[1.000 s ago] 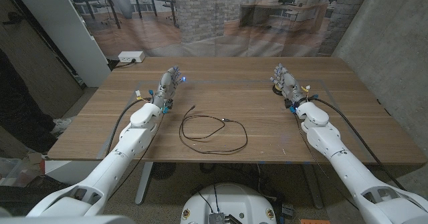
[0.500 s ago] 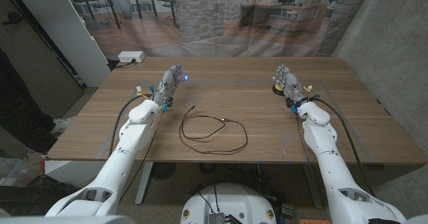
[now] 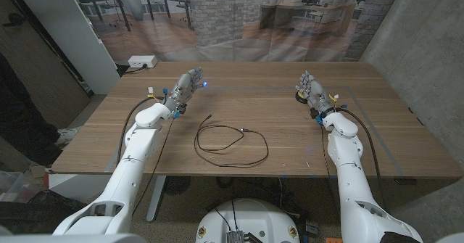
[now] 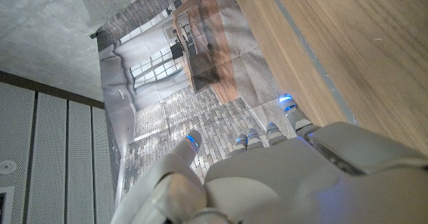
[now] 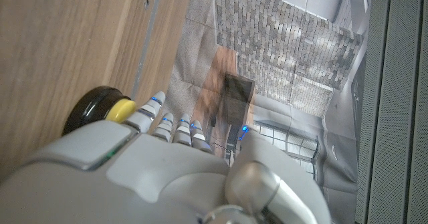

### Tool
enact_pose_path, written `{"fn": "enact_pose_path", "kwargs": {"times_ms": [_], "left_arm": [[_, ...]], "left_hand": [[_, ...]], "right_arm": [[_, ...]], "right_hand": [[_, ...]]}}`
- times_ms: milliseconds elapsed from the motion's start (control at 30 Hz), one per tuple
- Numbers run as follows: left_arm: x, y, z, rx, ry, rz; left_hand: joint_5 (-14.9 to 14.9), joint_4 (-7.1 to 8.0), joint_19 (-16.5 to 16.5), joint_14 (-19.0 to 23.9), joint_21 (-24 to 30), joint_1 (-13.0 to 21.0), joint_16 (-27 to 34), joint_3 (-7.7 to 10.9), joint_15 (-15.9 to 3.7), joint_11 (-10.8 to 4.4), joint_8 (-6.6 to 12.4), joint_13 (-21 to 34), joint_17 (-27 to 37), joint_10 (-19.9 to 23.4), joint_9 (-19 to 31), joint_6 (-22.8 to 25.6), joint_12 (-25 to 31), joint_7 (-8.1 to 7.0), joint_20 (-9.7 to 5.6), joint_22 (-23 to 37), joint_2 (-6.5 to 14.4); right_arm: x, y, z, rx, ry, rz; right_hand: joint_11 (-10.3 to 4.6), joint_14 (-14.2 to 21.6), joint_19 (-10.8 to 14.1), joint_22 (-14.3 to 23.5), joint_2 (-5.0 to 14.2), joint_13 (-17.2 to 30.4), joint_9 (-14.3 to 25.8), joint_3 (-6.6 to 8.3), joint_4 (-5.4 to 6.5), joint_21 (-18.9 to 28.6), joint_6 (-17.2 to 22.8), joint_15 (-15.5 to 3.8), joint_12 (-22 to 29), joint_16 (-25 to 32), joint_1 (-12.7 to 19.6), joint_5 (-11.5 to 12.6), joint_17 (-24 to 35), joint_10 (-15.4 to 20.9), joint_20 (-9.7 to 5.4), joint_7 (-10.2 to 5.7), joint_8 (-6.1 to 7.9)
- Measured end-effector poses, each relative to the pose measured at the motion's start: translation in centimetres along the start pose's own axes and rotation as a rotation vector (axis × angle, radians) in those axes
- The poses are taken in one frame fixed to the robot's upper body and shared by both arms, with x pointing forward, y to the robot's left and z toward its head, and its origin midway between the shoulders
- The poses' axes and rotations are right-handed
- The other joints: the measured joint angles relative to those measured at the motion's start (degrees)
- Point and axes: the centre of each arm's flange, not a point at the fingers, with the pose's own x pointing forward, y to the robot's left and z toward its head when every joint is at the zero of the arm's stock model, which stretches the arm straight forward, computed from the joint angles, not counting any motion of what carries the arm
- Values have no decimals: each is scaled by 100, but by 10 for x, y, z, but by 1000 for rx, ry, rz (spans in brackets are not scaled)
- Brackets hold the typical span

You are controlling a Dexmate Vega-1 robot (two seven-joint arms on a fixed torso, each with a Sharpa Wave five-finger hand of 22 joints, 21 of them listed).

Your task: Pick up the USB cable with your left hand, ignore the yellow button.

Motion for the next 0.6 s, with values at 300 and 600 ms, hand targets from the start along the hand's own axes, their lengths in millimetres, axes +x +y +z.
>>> {"fn": "enact_pose_path", "kwargs": {"times_ms": [300,600], "left_arm": [[-1,2,10,53,22,-55],[-2,1,14,91,52,-109]], "left_hand": [[0,-26,21,215,0,23,44,22,46,34,62,28,0,274,0,74,74,-10,20,3,23],[0,-47,21,348,0,23,83,1,59,87,62,28,0,488,22,168,133,-43,20,27,22]], "right_arm": [[-2,0,-3,8,4,-1],[-4,-1,-3,16,-1,-9]], "right_hand": [[0,0,21,0,0,0,0,0,0,0,0,0,0,0,0,0,0,0,21,0,0],[0,0,21,-1,0,-1,0,17,-17,0,0,0,0,0,0,0,-1,0,21,0,0]]}}
